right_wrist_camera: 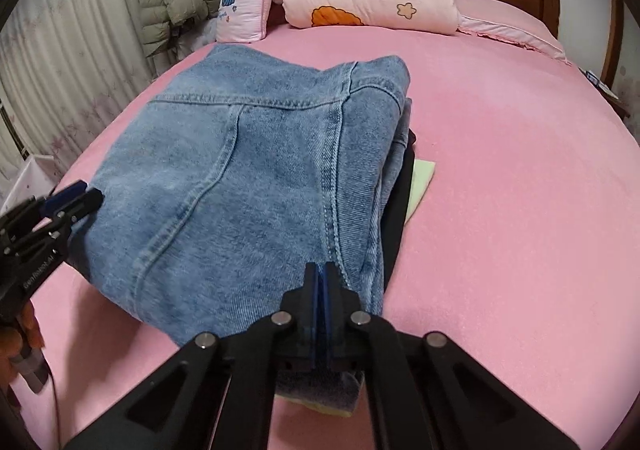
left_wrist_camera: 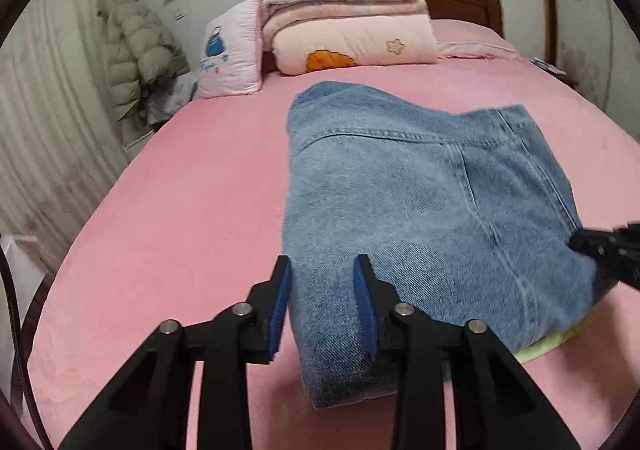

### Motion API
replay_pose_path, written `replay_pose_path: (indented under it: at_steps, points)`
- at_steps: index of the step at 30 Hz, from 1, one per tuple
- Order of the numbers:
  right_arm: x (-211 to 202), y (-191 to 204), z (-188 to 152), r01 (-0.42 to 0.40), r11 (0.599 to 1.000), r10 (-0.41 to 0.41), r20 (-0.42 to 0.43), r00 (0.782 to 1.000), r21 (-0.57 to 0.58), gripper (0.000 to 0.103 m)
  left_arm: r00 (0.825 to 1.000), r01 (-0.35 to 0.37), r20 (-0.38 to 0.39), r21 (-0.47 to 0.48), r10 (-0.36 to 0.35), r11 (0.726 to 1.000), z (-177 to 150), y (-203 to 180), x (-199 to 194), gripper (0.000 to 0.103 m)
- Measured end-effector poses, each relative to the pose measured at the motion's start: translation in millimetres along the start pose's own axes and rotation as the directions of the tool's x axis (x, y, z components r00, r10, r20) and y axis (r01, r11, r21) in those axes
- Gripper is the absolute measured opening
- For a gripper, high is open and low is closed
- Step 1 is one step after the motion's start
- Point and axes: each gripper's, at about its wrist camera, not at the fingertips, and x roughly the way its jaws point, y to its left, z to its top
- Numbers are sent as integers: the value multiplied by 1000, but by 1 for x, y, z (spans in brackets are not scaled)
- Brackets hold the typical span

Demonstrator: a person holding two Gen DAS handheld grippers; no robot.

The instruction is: Fold large clothes

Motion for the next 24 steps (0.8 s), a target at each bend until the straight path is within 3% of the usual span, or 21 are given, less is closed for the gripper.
replay_pose_path:
  at_steps: [2,3,10,13,15,19,24]
  points:
    - [-17,-2,0,-31,999,31,-2,1000,24,1,999,-1,-41,-32,0,999,5,0,-10,56]
    - [-25,-2,0,-41,999,41,5,999,25,1,999,16,-45,-50,-18,999,6,-1,-18,58]
    - [-136,-5,0,-72,997,71,96,993,1,4,994,107,25,-52,-106,993,27,-26,-127,59]
    - [-202,-8,-9,-109,994,109,149,983,-4,5,989,137,59,-14,-136,990,28,-48,-190,68]
    - [-254,-8,-20,-127,991,131,189,973,-33,5,985,154,82,16,-154,988,21,-63,-234,76]
    - [-347,-10,-52,-143,986,161,242,957,-89,5,972,202,105,70,-208,977,-9,-93,-323,78]
    - [-429,-20,-100,-172,979,196,283,939,-107,5,950,282,120,77,-289,956,-55,-124,-406,86]
